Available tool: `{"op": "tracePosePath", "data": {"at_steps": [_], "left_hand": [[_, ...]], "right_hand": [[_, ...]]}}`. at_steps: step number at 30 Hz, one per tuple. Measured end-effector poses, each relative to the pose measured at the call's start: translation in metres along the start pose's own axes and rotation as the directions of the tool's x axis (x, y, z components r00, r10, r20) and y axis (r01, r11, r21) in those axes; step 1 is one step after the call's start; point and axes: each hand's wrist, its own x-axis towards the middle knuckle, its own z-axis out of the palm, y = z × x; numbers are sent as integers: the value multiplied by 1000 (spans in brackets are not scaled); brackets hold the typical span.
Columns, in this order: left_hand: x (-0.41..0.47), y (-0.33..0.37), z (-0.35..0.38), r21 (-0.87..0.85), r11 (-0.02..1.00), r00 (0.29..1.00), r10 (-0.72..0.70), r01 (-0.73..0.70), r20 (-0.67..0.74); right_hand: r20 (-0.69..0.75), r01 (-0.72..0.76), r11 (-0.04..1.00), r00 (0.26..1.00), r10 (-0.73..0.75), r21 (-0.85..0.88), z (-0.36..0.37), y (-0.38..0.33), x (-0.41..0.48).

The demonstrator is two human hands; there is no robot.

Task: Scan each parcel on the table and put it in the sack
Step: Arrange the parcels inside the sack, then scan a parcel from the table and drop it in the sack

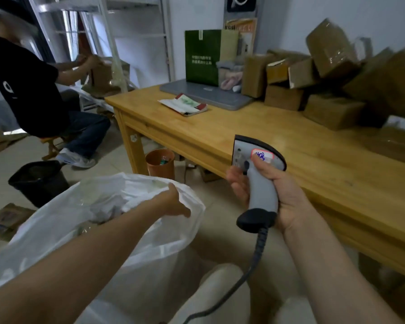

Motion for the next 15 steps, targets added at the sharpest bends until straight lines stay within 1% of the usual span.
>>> {"op": "tracePosePath", "data": {"at_steps": [1, 2, 4, 6, 8, 10, 13, 15], "left_hand": [[2, 10, -10, -3, 1000, 1000, 0, 0, -12], [5, 22, -23, 7, 999, 999, 33, -32, -41], [10, 50, -50, 11, 988, 978, 152, -152, -140], [17, 82, -75, -36, 971, 948, 222, -236, -229], [32, 118, -99, -115, 961, 929, 205, -250, -308], [57, 159, -118, -130, 939, 886, 247, -320, -392], [93, 228, -143, -123, 905, 846, 322, -406, -424], [117, 280, -157, -126, 877, 827, 379, -465, -415]], "right_hand": [[13, 17, 999, 1000, -17, 33, 2, -8, 1], [23, 39, 997, 999, -41, 64, 4, -18, 3], [44, 90, 986, 994, -97, 139, 6, -41, 11], [65, 126, 960, 987, -147, 248, 6, -67, 25], [62, 151, 926, 981, -183, 345, 1, -96, 43], [46, 198, 879, 969, -241, 434, -8, -127, 64], [-1, 290, 807, 941, -338, 515, -20, -176, 96], [-76, 370, 769, 918, -390, 521, -28, -208, 114]]}}
